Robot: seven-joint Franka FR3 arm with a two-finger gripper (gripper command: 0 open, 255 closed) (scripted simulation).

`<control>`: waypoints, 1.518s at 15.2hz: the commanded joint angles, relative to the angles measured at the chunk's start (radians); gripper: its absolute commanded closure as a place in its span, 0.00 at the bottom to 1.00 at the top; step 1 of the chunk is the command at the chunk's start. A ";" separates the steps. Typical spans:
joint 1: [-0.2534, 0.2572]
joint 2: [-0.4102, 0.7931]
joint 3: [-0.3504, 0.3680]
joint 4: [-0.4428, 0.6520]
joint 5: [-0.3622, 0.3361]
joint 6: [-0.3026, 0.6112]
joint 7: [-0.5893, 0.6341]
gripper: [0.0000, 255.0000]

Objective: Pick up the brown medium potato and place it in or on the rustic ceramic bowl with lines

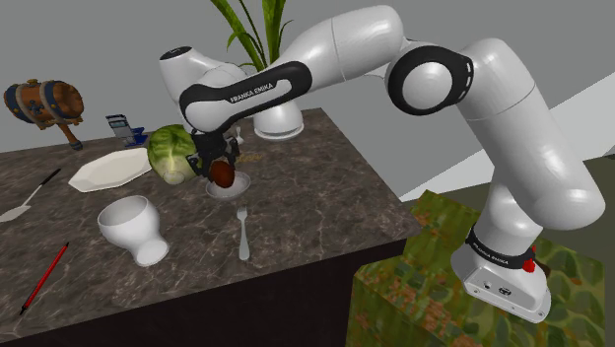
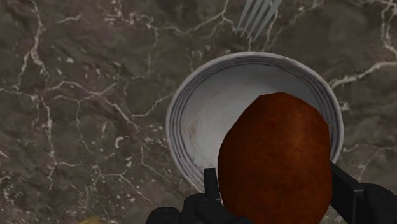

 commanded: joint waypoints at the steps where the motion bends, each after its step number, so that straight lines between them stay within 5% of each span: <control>1: -0.001 0.000 0.000 -0.008 -0.001 0.010 0.001 1.00; 7: -0.001 0.000 0.000 -0.008 -0.001 0.009 0.001 1.00; 8: -0.001 0.000 0.000 -0.008 -0.001 0.009 0.001 0.00; 23: 0.013 -0.018 0.004 0.087 0.006 -0.104 -0.008 0.00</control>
